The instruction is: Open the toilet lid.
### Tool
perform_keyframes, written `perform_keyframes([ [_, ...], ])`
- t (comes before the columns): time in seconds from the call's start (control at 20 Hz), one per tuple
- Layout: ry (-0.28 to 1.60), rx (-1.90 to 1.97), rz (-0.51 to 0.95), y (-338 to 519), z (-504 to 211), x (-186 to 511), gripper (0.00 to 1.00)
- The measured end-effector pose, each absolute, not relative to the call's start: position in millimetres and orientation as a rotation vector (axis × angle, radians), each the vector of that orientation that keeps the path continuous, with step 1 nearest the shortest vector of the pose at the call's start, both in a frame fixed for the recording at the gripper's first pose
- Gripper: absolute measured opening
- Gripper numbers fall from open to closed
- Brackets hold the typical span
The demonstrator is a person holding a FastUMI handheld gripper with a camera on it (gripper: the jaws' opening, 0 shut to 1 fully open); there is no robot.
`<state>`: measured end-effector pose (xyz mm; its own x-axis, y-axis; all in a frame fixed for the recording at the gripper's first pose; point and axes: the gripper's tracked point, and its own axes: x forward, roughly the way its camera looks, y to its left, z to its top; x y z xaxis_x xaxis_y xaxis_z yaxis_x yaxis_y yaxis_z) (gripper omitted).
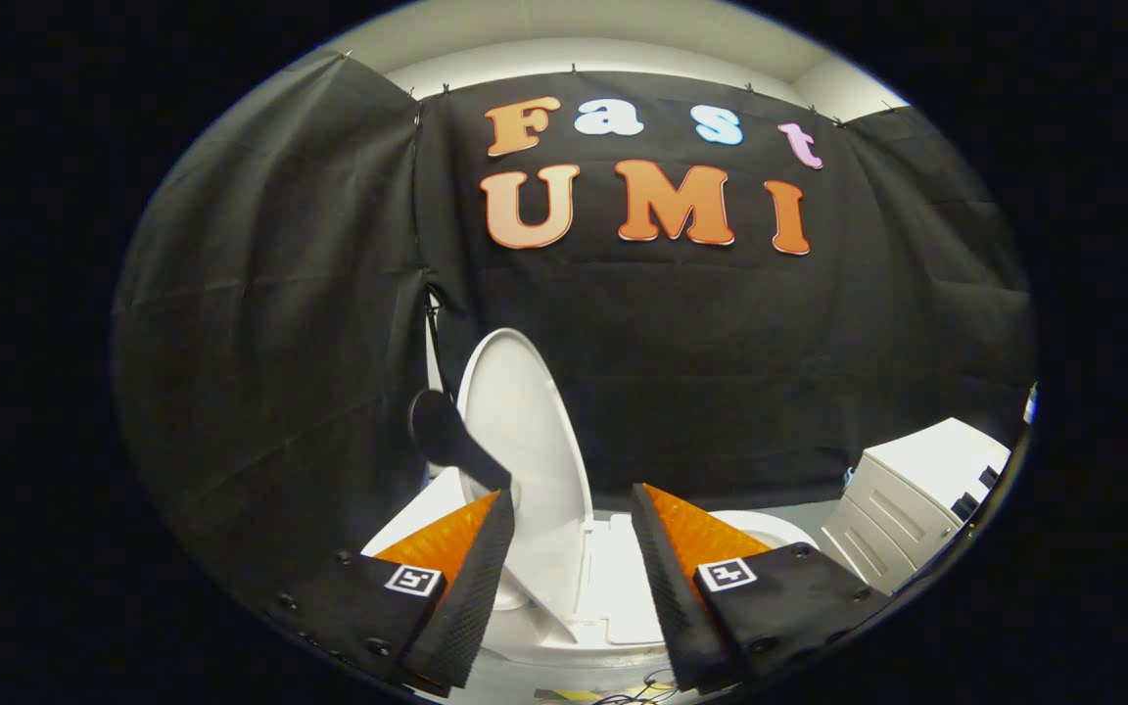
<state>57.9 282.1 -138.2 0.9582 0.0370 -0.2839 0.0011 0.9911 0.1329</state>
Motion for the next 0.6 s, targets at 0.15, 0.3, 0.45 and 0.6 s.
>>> perform_keyframes([
  [0.15, 0.230, 0.146, 0.033, 254.2, -102.5, 55.0, 0.92],
  [0.3, 0.183, 0.148, 0.009, 216.9, -72.0, 51.4, 0.95],
  [0.45, 0.131, 0.138, 0.004, 196.3, -41.0, 51.4, 0.97],
  [0.6, 0.100, 0.130, 0.021, 179.9, -27.2, 54.8, 0.99],
])
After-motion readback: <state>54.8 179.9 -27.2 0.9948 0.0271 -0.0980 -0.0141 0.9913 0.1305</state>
